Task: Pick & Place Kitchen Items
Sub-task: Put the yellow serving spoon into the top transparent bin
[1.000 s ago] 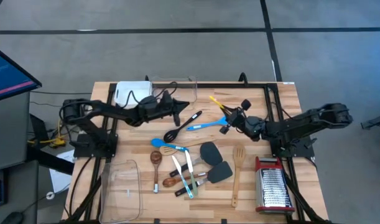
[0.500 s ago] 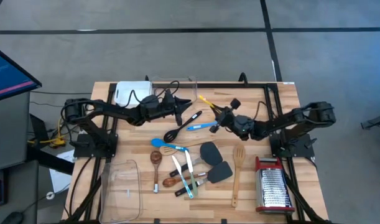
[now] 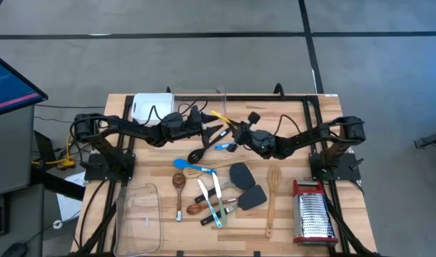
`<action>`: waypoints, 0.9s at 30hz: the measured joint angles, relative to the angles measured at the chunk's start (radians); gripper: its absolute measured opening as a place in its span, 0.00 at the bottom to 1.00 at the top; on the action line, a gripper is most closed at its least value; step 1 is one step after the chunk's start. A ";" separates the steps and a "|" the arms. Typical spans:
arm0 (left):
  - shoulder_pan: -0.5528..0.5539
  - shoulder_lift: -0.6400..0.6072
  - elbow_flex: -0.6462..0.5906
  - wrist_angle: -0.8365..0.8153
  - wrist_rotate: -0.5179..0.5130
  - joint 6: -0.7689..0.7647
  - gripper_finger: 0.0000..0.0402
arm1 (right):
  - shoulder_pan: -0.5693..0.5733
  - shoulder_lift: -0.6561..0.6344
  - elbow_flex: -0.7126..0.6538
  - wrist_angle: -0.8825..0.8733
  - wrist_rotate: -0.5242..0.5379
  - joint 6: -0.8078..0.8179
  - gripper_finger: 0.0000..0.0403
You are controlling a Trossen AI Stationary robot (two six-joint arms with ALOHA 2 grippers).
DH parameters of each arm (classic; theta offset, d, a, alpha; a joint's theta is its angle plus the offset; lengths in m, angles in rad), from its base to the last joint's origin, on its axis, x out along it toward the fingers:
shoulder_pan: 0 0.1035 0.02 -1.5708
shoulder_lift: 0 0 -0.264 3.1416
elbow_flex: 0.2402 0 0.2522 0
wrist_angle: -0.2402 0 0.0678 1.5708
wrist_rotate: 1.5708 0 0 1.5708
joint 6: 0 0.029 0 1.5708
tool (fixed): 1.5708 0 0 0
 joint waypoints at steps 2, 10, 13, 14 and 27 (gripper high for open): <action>-0.001 0.000 0.000 0.001 0.000 -0.001 0.48 | 0.000 0.013 0.022 0.001 -0.001 0.000 0.06; -0.001 0.000 -0.001 0.022 0.000 -0.004 0.54 | 0.000 0.029 0.065 0.007 -0.025 0.002 0.06; -0.001 0.000 -0.001 0.059 0.000 -0.029 0.53 | 0.000 0.030 0.064 0.007 -0.053 0.003 0.06; -0.001 0.000 -0.001 0.078 0.000 -0.047 0.53 | 0.000 0.030 0.064 0.007 -0.074 0.007 0.06; -0.006 -0.002 -0.001 0.121 0.085 -0.066 0.49 | 0.002 0.030 0.064 0.012 -0.127 0.032 0.06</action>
